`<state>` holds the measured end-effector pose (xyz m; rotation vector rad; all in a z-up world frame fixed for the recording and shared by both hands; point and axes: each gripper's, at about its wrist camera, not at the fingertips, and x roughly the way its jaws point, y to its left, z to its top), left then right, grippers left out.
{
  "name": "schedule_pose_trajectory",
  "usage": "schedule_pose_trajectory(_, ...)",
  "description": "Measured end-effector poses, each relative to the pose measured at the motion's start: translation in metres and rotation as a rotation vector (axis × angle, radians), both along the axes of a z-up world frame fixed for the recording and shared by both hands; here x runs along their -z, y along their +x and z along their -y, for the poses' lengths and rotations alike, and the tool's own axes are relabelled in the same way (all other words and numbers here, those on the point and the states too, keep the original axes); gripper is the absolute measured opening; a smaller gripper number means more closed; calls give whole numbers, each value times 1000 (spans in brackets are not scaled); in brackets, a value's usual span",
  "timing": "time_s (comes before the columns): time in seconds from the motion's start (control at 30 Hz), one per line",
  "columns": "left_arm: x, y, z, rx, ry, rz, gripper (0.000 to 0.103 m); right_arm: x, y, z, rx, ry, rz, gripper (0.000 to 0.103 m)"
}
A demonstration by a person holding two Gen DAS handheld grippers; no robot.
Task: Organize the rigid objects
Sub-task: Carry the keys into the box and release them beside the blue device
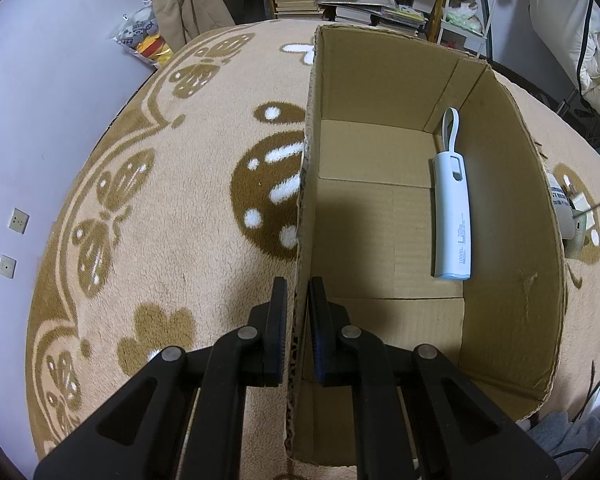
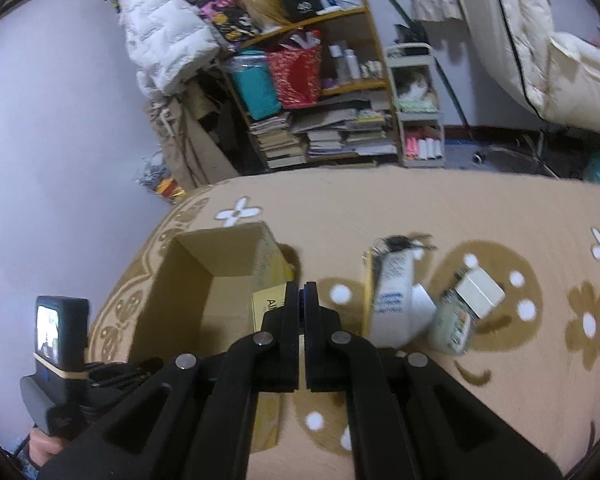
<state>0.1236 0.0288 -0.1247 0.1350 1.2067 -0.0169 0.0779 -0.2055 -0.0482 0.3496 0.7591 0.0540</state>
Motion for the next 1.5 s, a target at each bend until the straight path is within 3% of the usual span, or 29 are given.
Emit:
schedule_pose_trajectory(0.57, 2, 1, 1, 5, -7, -7, 10, -26, 39, -60, -147, -18, 38, 3)
schedule_pose_trajectory(0.7, 3, 1, 0, 7, -5, -10, 9, -21, 45, -67, -160, 50, 17, 3)
schedule_pose_trajectory(0.97, 3, 1, 1, 16, 13, -6, 10, 0, 48, -83, -179, 26, -37, 3)
schedule_pose_trajectory(1.5, 4, 1, 5, 23, 43, -2, 10, 46, 49, -72, -151, 103, -138, 3)
